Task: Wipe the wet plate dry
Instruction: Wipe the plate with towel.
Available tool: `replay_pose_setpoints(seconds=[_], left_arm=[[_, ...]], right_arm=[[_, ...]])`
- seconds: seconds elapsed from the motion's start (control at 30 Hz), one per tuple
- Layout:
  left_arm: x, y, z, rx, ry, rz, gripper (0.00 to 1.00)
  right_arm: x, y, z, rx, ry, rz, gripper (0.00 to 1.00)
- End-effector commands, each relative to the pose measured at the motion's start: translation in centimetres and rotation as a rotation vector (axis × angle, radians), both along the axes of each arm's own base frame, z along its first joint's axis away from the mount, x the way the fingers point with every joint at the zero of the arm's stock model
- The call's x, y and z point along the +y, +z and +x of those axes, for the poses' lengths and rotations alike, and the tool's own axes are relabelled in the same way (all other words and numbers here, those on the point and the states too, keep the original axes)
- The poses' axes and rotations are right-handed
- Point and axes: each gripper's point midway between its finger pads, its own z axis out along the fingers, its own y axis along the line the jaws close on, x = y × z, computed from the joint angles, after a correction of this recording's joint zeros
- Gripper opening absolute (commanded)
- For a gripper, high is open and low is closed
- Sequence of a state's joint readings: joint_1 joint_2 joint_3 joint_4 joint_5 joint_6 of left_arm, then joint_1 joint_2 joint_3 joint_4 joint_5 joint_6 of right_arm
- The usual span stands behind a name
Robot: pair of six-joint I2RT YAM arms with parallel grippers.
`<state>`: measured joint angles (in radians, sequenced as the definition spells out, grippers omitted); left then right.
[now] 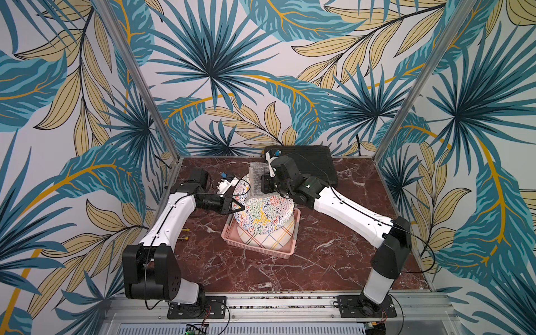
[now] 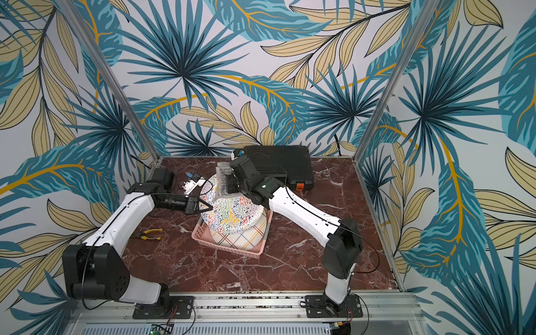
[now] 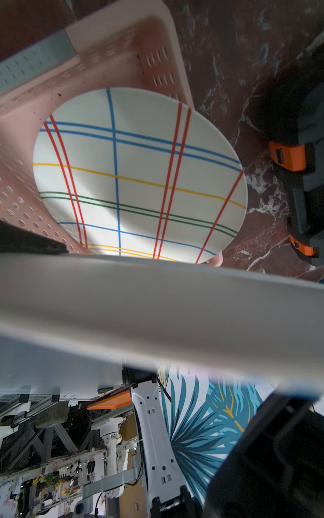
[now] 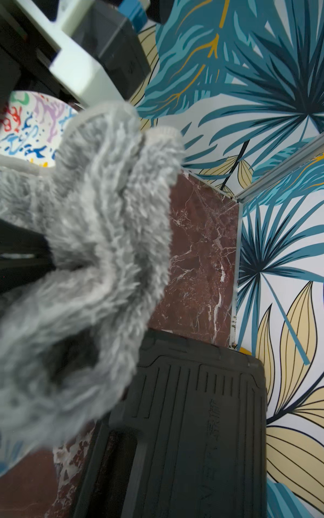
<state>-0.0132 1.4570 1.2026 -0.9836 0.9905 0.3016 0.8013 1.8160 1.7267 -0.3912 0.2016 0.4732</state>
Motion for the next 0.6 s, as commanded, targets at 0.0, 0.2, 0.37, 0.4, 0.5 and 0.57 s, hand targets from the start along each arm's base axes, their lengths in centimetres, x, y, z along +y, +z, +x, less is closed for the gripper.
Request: replay_pose_setpoints(seconds=[0.0,0.2,0.37,0.4,0.5,0.57], left_arm=[[-1.2,3.1,-0.8,-0.108,-0.074,-0.105,0.0],[-1.2,3.3,-0.9,-0.115,-0.074,-0.109,0.0],[-1.2,3.3,-0.9,-0.117,-0.074,-0.109,0.0],[-1.2,3.4,-0.9,-0.12,-0.075,-0.11,0.0],[-1.2,3.3,-0.8,-0.117,-0.074,-0.11,0.0],[-1.2,3.3,-0.8,-0.113,-0.072,-0.109,0.0]], right_arm=[[-2.6,-1.0,1.7,-0.005,-0.138,-0.063,0.0],[-7.8,-2.8,1.9,0.012,-0.256,-0.107,0.0],[-7.2,-2.8,1.5,0.028,-0.215,-0.072,0.0],[-6.4,-2.7,1.5,0.032,-0.188,-0.056,0.0],[-2.3,-2.0,0.4,0.015,-0.067,-0.05,0.0],[0.9,-1.2,-0.7,-0.002,0.013,-0.054,0.0]])
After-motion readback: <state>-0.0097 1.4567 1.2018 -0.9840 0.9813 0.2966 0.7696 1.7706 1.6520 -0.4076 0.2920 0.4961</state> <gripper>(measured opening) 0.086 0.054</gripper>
